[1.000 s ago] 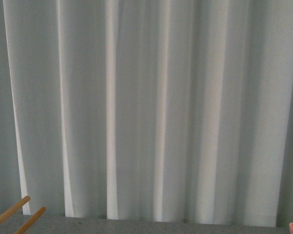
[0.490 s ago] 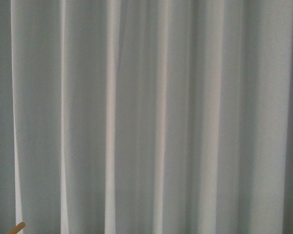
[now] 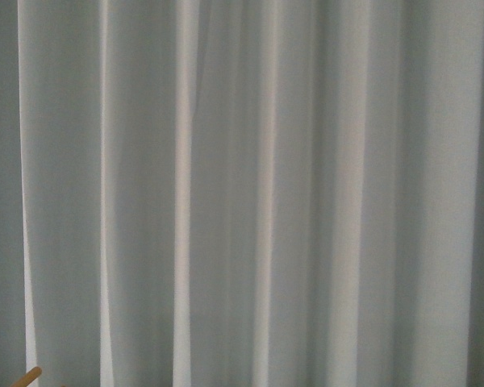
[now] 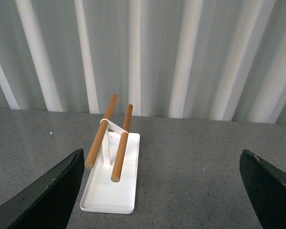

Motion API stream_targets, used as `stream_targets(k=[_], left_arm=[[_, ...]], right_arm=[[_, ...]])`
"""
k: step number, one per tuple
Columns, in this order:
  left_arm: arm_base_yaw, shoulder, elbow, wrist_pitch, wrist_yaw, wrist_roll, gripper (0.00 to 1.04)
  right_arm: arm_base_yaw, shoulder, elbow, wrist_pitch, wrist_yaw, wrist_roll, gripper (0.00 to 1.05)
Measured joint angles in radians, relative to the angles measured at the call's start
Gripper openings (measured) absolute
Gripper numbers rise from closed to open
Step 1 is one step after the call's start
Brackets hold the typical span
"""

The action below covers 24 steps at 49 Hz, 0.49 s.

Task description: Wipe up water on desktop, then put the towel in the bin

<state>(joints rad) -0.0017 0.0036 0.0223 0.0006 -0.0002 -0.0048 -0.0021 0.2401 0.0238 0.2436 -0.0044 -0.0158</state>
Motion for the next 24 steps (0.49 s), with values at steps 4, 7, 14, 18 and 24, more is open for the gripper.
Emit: stream_targets(k=[4, 7, 14, 18, 24], left_arm=[[0.000, 0.000, 0.000, 0.000, 0.000, 0.000, 0.98], [0.000, 0.000, 0.000, 0.000, 0.000, 0.000, 0.98], [0.000, 0.000, 0.000, 0.000, 0.000, 0.000, 0.98], [0.000, 0.000, 0.000, 0.000, 0.000, 0.000, 0.98], [0.000, 0.000, 0.000, 0.000, 0.000, 0.000, 0.98]], right_arm=[[0.000, -0.032, 0.000, -0.032, 0.000, 0.003, 0.03], [0.000, -0.048, 0.000, -0.048, 0.000, 0.003, 0.03], [0.000, -0.171, 0.000, -0.205, 0.000, 0.004, 0.03], [0.000, -0.233, 0.000, -0.237, 0.003, 0.005, 0.03], [0.000, -0.236, 0.000, -0.242, 0.003, 0.006, 0.03]])
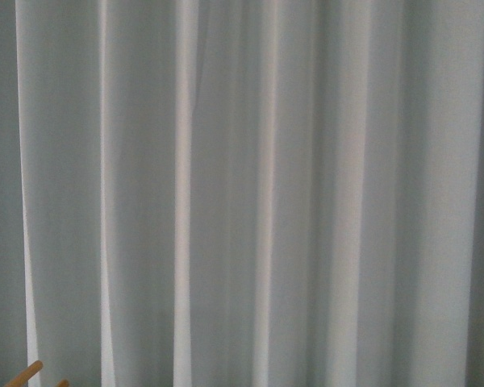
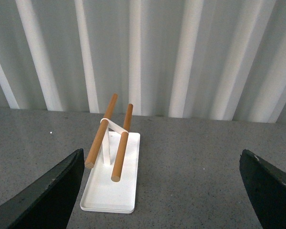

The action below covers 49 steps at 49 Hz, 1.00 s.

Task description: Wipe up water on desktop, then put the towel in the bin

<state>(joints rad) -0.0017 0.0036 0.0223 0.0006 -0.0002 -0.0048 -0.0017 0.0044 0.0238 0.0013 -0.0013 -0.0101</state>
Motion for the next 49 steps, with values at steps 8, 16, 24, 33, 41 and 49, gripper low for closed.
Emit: stream_targets(k=[8, 16, 24, 33, 41, 49], left_arm=[[0.000, 0.000, 0.000, 0.000, 0.000, 0.000, 0.98], [0.000, 0.000, 0.000, 0.000, 0.000, 0.000, 0.98], [0.000, 0.000, 0.000, 0.000, 0.000, 0.000, 0.98], [0.000, 0.000, 0.000, 0.000, 0.000, 0.000, 0.98], [0.000, 0.000, 0.000, 0.000, 0.000, 0.000, 0.98], [0.000, 0.000, 0.000, 0.000, 0.000, 0.000, 0.98]], right_arm=[[0.000, 0.000, 0.000, 0.000, 0.000, 0.000, 0.26], [0.000, 0.000, 0.000, 0.000, 0.000, 0.000, 0.61], [0.000, 0.000, 0.000, 0.000, 0.000, 0.000, 0.97], [0.000, 0.000, 0.000, 0.000, 0.000, 0.000, 0.98], [0.000, 0.000, 0.000, 0.000, 0.000, 0.000, 0.98], [0.000, 0.000, 0.000, 0.000, 0.000, 0.000, 0.98]])
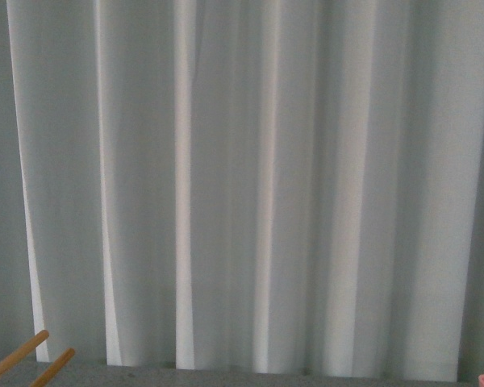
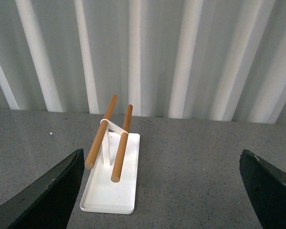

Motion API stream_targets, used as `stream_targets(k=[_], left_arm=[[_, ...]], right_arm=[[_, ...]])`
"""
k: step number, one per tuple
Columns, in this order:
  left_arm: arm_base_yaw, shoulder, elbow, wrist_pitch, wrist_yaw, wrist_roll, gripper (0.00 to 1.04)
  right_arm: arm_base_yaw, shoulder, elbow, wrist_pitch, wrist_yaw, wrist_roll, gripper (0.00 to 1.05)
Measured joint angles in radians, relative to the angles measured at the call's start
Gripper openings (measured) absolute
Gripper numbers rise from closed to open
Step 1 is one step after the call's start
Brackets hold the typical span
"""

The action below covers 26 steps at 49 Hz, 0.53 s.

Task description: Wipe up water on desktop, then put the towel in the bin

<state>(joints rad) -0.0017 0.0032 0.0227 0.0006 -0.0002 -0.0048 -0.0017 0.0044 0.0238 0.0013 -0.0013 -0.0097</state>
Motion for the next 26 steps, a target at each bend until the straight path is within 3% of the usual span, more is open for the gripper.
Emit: stream_targets(k=[26], left_arm=[[0.000, 0.000, 0.000, 0.000, 0.000, 0.000, 0.98]], right_arm=[[0.000, 0.000, 0.000, 0.000, 0.000, 0.000, 0.98]])
